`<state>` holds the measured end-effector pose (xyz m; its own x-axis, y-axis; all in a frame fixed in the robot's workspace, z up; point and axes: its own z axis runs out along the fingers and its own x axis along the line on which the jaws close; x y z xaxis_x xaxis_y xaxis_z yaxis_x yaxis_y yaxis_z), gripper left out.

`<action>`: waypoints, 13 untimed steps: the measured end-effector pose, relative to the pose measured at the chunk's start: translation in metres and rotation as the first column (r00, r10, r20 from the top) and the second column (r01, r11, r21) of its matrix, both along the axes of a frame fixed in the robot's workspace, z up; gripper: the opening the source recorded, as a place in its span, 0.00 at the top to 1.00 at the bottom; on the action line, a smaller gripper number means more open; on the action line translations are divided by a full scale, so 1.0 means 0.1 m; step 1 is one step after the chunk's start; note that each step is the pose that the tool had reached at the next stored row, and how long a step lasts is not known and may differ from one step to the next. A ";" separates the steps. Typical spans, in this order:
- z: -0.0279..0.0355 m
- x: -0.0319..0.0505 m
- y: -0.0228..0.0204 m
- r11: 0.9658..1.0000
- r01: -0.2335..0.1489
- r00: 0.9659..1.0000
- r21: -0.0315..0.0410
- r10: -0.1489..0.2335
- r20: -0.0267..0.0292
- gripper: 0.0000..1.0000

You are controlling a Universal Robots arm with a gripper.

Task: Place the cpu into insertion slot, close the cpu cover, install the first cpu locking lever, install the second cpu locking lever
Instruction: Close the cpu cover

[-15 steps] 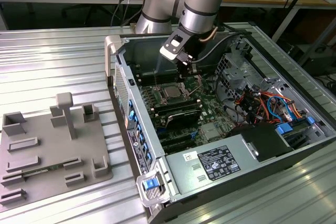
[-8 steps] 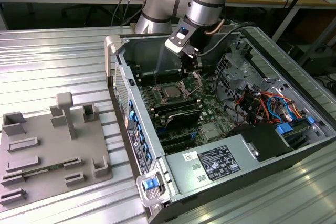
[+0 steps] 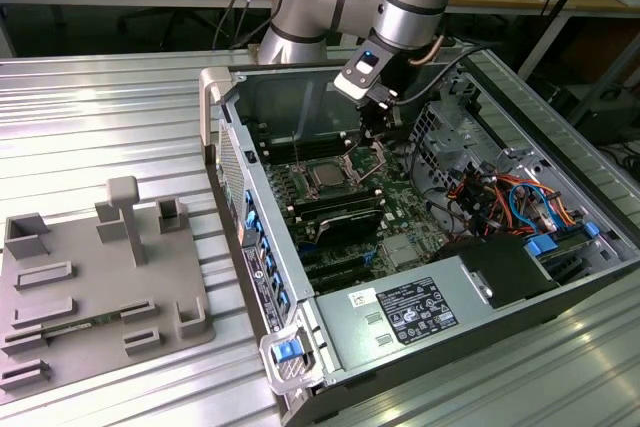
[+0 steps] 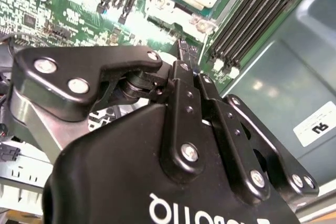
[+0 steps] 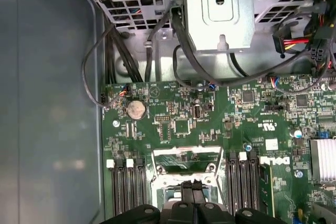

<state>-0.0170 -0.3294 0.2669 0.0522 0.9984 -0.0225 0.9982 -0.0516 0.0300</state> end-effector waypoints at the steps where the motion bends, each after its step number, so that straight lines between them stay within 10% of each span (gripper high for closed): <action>1: 0.000 0.000 0.000 1.000 0.000 1.000 0.000 0.000 0.000 0.89; 13: 0.074 0.107 0.008 1.000 0.000 1.000 0.000 0.000 -0.002 0.89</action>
